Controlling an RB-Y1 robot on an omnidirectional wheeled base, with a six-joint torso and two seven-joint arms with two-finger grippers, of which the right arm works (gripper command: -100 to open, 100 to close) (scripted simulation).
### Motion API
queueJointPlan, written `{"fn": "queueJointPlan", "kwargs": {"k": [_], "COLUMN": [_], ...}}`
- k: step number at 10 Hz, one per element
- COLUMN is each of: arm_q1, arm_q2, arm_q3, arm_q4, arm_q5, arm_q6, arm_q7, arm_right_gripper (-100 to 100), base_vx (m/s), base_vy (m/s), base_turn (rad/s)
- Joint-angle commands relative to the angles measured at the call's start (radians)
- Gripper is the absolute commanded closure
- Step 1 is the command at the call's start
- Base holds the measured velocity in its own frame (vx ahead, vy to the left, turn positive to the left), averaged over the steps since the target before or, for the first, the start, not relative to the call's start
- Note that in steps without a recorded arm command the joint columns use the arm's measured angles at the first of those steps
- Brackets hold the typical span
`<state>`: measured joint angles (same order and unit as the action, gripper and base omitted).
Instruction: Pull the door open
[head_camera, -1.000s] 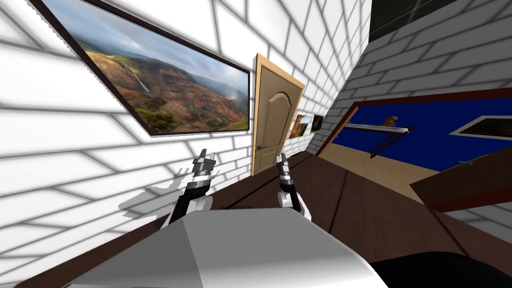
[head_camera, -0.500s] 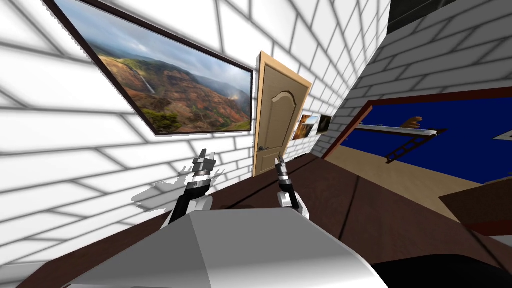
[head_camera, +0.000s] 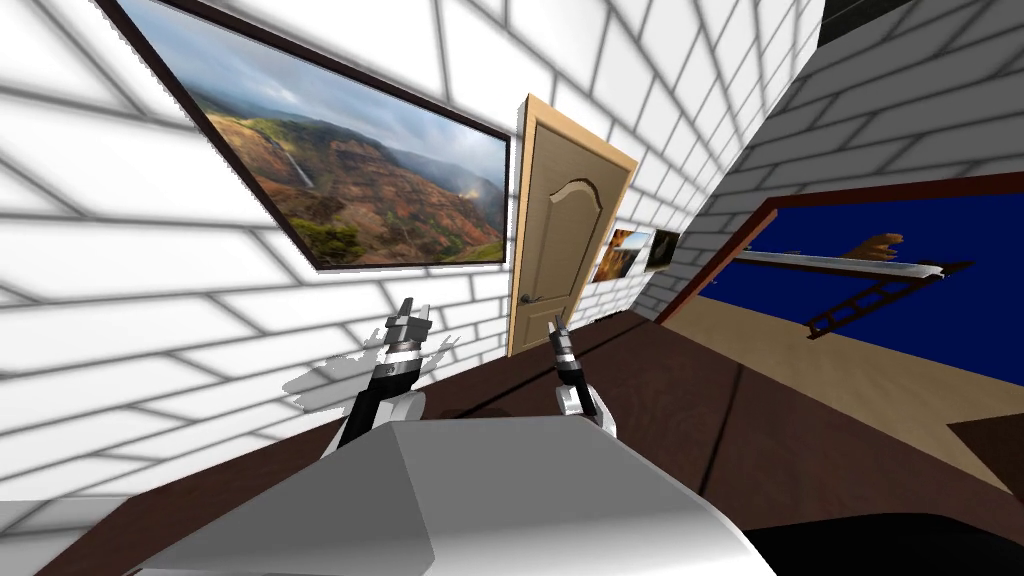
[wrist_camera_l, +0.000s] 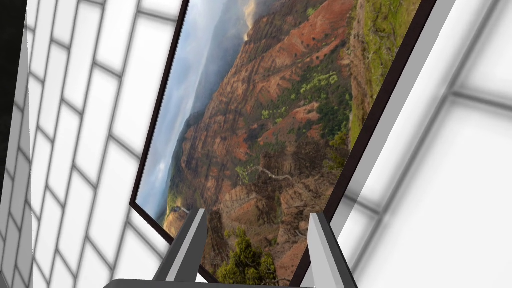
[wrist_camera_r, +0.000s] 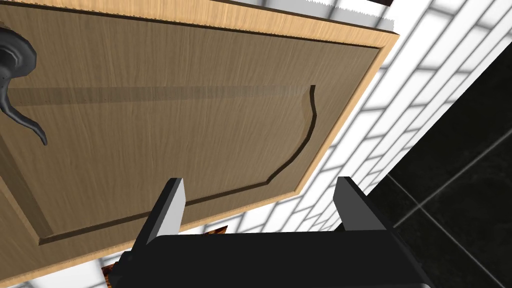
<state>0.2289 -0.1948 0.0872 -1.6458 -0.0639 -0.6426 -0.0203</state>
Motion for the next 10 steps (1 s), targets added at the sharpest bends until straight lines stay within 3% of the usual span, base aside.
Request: {"fn": "queueJointPlan", "kwargs": {"k": [1, 6, 7, 9, 10], "arm_q1": [-0.025, -0.065, -0.065, -0.090, -0.090], "arm_q2": [-0.015, -0.045, -0.045, -0.064, -0.064], "arm_q3": [0.000, 0.002, 0.002, 0.004, 0.004], "arm_q4": [0.050, 0.180, 0.180, 0.244, 0.257], "arm_q5": [-0.003, -0.008, -0.008, -0.011, -0.011], "arm_q6": [-0.003, -0.014, -0.014, -0.022, -0.022], "arm_q7": [-0.016, -0.045, -0.045, -0.064, -0.064], "arm_right_gripper": [-100, -100, -100, -100, -100], "base_vx": [0.078, 0.052, 0.038, 0.053, 0.051], "base_vy": [-0.040, -0.037, -0.023, -0.042, -0.050], "base_turn": [0.161, 0.089, 0.059, 0.127, 0.061]}}
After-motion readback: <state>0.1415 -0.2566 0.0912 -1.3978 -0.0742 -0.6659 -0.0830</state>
